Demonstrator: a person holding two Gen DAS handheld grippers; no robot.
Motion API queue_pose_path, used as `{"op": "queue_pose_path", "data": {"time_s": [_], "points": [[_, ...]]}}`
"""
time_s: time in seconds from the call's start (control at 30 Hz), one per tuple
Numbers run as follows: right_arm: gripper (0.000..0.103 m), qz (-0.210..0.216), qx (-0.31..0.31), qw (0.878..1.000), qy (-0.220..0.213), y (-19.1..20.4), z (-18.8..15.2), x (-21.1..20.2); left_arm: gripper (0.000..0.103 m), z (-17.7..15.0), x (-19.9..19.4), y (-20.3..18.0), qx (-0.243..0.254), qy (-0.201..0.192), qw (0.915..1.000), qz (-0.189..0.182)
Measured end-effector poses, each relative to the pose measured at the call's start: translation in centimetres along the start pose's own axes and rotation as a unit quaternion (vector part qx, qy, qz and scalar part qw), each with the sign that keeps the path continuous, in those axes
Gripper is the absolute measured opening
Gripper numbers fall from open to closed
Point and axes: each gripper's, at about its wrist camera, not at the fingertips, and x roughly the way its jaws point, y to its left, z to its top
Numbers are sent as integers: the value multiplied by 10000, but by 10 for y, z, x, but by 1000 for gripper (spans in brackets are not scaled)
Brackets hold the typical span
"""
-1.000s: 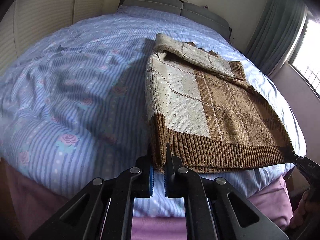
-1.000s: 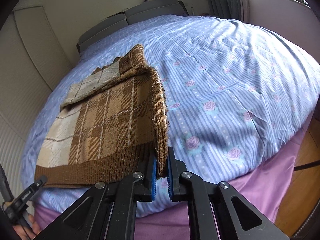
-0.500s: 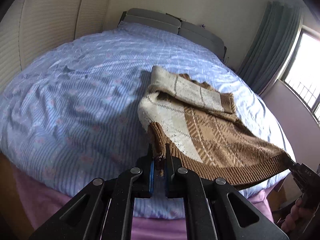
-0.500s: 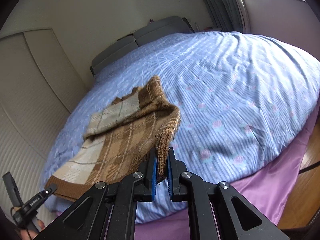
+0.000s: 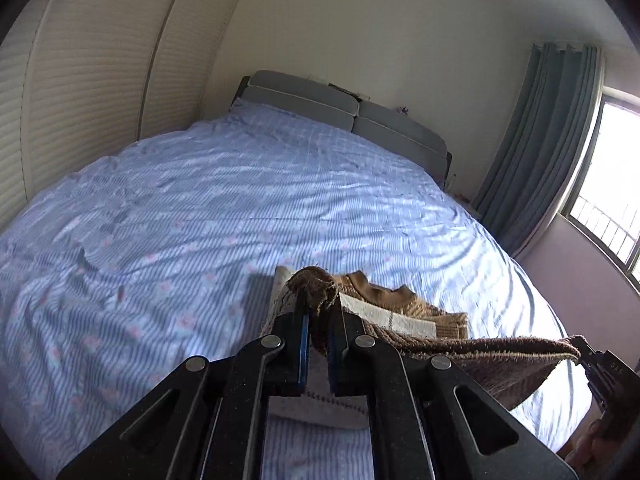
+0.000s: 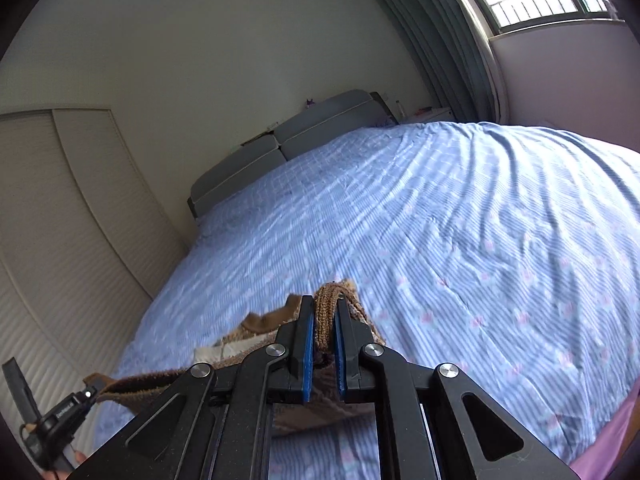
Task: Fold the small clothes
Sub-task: 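Lift the hem with both grippers and fold it toward the collar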
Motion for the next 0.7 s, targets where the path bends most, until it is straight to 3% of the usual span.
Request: {"op": "queue_pose_path", "data": {"time_s": [0.3,0.5,0.7], "points": [[9,-226,244,9992,208,-10,21,119,9,34,124,-6,13,312,9993,187],[9,-373,223,9981,441,-19,17,187,9,29,192,3,-1,605,9977,314],[9,-637,103,9960,617,-28,1,229,9,11,236,16,47,917,9944,521]]}}
